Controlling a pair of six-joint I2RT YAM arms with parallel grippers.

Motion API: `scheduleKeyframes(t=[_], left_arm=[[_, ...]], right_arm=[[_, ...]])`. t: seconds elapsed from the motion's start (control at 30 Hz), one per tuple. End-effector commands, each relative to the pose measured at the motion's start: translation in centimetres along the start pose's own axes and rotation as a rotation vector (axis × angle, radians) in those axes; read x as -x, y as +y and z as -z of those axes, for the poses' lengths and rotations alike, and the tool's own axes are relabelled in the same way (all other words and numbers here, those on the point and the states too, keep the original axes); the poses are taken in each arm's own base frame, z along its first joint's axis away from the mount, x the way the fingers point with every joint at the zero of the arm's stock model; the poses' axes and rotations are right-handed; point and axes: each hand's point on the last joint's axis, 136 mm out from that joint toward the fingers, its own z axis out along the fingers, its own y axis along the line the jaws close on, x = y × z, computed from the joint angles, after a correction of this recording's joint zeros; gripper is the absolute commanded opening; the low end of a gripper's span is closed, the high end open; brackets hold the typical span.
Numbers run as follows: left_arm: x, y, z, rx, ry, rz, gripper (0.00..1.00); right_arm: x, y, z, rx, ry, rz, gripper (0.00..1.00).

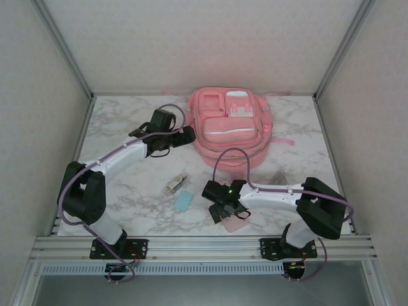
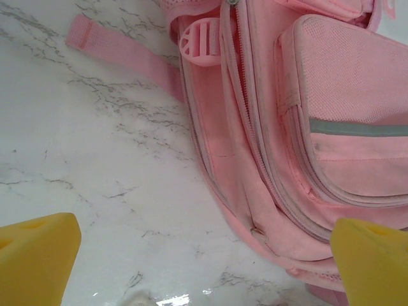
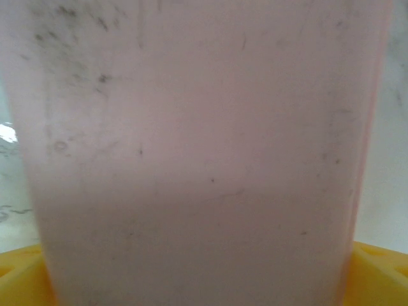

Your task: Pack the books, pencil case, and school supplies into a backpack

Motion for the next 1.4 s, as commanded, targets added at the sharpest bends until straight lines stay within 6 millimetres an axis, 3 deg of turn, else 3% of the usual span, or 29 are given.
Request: scheduleKeyframes(t=[0.0,0.1,0.23,0.43,0.53,0.7,0.83,0.93,1.07,1.2,1.37], left_arm=[[0.1,-0.5,1.3,-0.009,-0.020,-0.024,1.00],[0.1,-0.5,1.2,-0.008,-0.019,-0.026,1.00],[0.5,-0.6,1.5,0.007,-0.024,-0.073,1.00],[1.9,-1.6,2.2,0.014,-0.051,-0.170,1.00],[2.2,-2.8,2.4,0.029,-0.061,-0.267,1.00],[1.8,-5.5,1.9,0.053,-0.099,-0.479,0.98],[0.5,-8.2,0.4,-0.040,-0.071,-0.595,0.91],[-1.0,-9.7,-1.6,-0.083,-0.015,-0.696,0.88],[-2.3,-11.0,-4.4,-0.086,0.049,-0.828,0.87],[-4.0,-12.1,-6.8,-0.116,0.130,-0.941,0.88],[-5.4,-13.2,-8.7,-0.170,0.217,-0.998,0.89]], right_arm=[[-0.1,0.3,-0.4,-0.005,-0.001,0.018,0.99],[-0.3,0.5,-0.9,0.003,0.010,0.021,0.98],[0.2,0.6,0.3,0.025,-0.019,0.018,0.84],[1.7,-0.9,3.9,0.100,-0.096,-0.050,0.74],[3.3,-2.3,6.7,0.183,-0.161,-0.117,0.71],[6.4,-8.1,11.6,0.205,-0.322,-0.279,0.70],[8.5,-13.8,13.7,0.145,-0.425,-0.460,0.68],[10.0,-16.9,13.8,0.144,-0.477,-0.580,0.66],[11.4,-19.5,13.4,0.200,-0.498,-0.688,0.63],[11.8,-20.4,12.9,0.242,-0.495,-0.731,0.61],[10.9,-20.7,11.8,0.251,-0.472,-0.766,0.60]])
